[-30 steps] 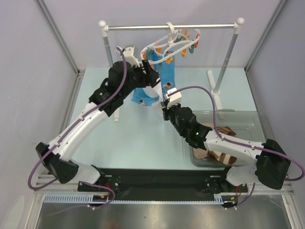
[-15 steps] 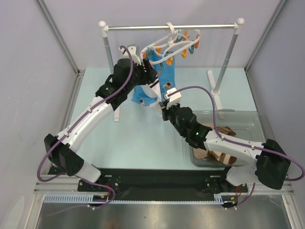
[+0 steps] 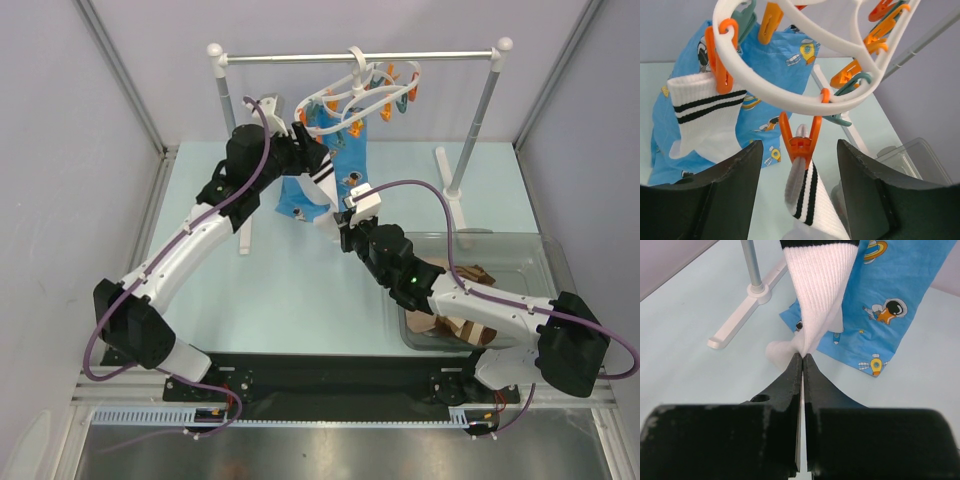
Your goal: Remove the socks clipped to the hanger
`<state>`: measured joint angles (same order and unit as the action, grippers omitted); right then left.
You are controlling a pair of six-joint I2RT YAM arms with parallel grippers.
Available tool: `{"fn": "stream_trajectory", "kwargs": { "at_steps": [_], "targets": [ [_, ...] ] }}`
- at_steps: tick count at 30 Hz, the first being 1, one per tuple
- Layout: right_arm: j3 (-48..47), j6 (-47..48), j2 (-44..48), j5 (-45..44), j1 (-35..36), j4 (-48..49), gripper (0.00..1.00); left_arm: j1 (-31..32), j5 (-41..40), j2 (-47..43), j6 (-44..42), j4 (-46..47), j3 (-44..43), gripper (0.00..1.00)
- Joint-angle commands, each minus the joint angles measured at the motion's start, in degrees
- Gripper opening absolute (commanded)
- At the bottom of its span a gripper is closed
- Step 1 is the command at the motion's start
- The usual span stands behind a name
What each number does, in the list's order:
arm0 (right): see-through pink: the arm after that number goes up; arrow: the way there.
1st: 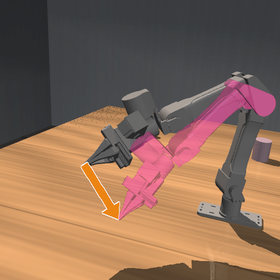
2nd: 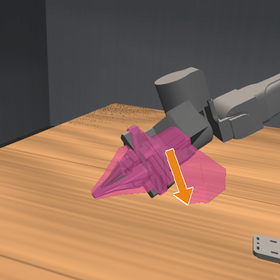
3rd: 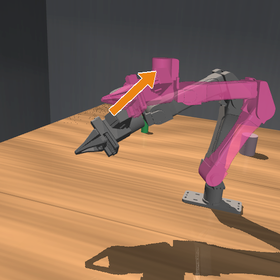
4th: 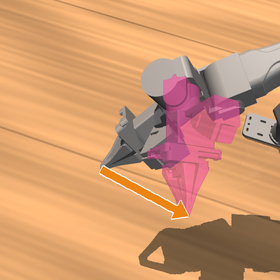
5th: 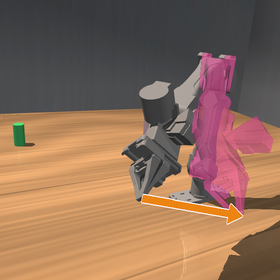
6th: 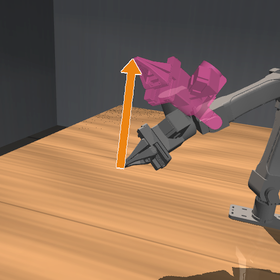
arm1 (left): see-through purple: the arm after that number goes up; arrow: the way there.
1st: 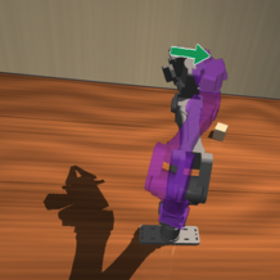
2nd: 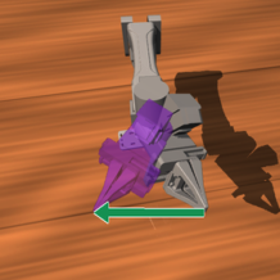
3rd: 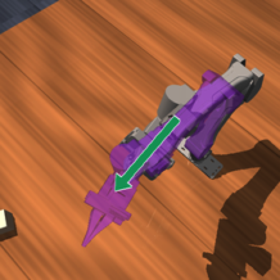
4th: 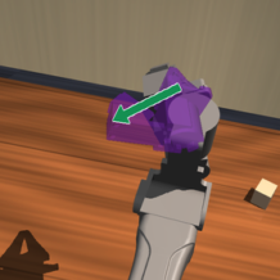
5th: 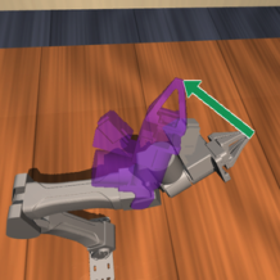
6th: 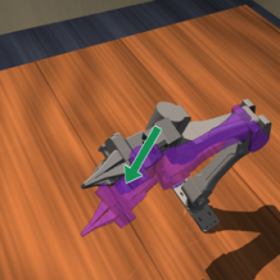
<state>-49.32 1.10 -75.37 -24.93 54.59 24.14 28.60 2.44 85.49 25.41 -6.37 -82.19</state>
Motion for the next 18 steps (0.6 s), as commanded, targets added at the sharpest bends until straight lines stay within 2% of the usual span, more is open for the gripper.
{"fn": "stream_trajectory", "kwargs": {
  "at_steps": [1,18],
  "targets": [
    [-2.01,-0.05,0.75,0.05,0.17,3.11,0.0,-0.65,3.54,-1.56,-0.18,4.44,-0.95,0.66],
    [-1.57,-0.31,2.78,-0.38,0.26,2.05,0.0,-0.74,3.45,0.11,0.61,4.17,-2.89,0.62]
  ]
}}
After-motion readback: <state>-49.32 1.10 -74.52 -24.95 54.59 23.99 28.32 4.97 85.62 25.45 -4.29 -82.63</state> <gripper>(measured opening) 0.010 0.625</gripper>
